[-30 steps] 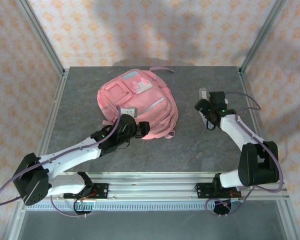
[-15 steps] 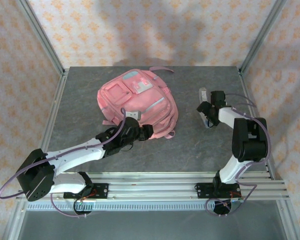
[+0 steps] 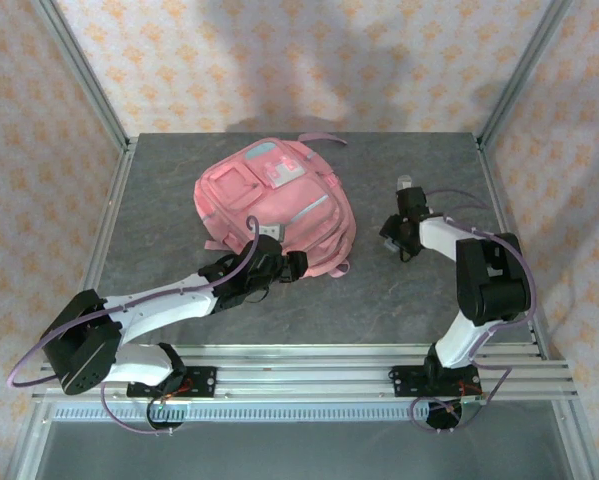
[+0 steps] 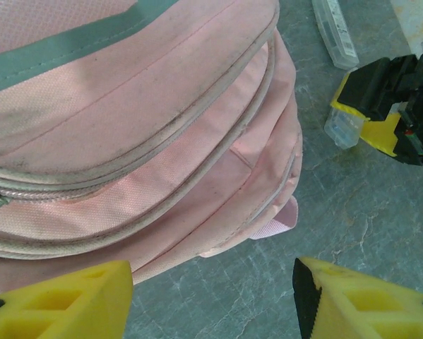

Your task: Pack the student bag

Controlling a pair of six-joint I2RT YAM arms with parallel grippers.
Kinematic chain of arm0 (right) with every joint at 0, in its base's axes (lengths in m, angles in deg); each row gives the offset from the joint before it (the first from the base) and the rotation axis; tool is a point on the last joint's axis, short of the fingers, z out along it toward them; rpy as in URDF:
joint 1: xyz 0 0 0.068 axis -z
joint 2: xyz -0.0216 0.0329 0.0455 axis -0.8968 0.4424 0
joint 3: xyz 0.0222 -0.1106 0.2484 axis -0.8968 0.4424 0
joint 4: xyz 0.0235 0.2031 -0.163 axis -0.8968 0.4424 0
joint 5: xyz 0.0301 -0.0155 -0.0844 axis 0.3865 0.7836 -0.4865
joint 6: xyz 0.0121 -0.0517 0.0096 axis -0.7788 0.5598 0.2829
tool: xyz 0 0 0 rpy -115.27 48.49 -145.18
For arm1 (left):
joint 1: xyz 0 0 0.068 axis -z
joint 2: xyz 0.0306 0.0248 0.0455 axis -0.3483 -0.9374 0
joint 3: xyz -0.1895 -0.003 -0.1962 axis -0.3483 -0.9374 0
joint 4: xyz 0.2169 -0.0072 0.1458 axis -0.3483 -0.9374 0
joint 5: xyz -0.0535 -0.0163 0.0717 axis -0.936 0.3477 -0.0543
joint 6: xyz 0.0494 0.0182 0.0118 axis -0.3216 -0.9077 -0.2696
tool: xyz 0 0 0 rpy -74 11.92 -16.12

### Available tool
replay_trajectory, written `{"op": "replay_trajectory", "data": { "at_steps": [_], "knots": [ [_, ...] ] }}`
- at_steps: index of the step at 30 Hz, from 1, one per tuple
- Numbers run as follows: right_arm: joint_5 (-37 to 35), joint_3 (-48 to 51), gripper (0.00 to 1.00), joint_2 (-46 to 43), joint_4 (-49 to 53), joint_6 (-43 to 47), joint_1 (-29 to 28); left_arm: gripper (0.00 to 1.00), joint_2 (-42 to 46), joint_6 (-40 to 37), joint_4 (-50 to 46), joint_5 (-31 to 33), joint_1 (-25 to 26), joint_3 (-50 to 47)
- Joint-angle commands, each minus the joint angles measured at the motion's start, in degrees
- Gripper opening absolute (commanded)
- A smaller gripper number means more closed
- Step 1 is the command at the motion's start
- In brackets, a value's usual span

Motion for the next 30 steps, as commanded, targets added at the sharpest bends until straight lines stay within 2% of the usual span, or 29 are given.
{"op": "replay_trajectory", "data": {
  "at_steps": [1,3,5,9,13,22,26,30],
  "knots": [
    [-4.5,1.7,0.53,1.1,4.5,-0.6,-0.8,0.62,0.8,-1.0,-1.1,1.4,0.1,2.8],
    [-3.8,2.5,0.4,0.5,4.4,-0.6,-0.9,0.62,0.6,-1.5,-1.8,2.0,0.1,3.7],
    [-2.9,3.4,0.31,-0.6,4.3,-0.4,-0.9,0.62,0.0,-2.0,-2.9,2.2,-0.2,5.1],
    [-1.2,4.7,0.25,-4.8,4.7,0.0,-1.0,0.62,-1.3,-3.7,-5.5,3.0,-1.5,8.6],
    [0.7,5.7,0.23,-11.5,5.1,0.3,-1.0,0.64,-5.0,-9.2,-11.0,3.8,-3.7,15.0],
    [6.0,6.5,0.22,-20.9,6.0,-0.3,-0.9,0.65,-22.6,-26.0,-26.9,11.8,-3.1,34.1],
    [6.3,7.1,0.22,-22.5,5.9,-0.4,-1.0,0.65,-28.5,-28.6,-30.3,14.0,-2.6,40.2],
    [7.2,7.8,0.22,-23.0,5.3,-0.7,-1.0,0.65,-32.7,-29.9,-31.5,18.8,-2.1,43.8]
  ]
}}
